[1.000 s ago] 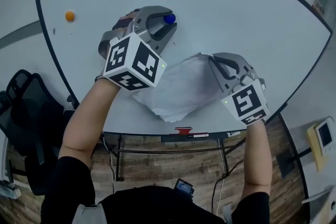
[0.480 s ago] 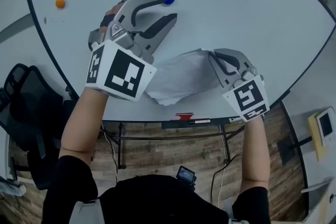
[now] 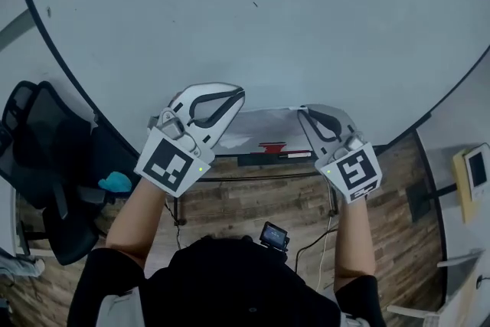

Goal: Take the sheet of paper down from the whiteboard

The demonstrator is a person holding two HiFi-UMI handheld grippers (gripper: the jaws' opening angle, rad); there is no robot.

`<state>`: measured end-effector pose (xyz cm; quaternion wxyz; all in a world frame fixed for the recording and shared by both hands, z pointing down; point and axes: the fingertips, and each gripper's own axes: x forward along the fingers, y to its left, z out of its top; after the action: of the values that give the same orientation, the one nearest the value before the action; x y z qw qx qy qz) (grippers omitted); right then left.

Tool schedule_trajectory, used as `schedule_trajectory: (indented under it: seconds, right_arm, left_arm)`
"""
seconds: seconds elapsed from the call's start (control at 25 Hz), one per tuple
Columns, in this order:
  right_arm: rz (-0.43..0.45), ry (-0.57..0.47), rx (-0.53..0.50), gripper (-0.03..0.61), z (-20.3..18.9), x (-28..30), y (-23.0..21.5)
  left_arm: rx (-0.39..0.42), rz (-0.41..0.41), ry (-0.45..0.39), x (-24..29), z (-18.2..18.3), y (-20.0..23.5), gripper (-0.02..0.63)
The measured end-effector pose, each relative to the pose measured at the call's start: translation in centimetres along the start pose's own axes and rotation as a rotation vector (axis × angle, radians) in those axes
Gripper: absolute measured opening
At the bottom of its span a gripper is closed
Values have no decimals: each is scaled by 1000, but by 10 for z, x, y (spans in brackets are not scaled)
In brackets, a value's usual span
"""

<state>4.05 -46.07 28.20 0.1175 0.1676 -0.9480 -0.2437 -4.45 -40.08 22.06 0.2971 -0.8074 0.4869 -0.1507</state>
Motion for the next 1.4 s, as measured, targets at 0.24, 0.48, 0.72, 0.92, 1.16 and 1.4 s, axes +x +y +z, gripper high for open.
schedule_trajectory:
  seconds: [0.24,0.48,0.72,0.92,1.16,1.4]
  right_arm:
    - [66,14,200,20,-65,-11,55]
    - [103,61,335,20,-122,-24,94]
    - [115,131,466,20,-192,-38,126]
    - [115,149,565,20,-235,-52,154]
    - [90,161,653,20,-269,-58,177]
    - [105,195,691,20,-288,-63,195]
  left_arm:
    - [-183,-91,-13,-17,-54,-56,12]
    - [-487,-130,-8,-42,-101,-101,12]
    - [-659,-151,54,-51,-143,-137,12]
    - [-734,-173,89,-58,-175,-182,12]
    - [-825,-178,154,-62,-216,-231,11]
    - [-852,-190,151,-53,-211,-244,11]
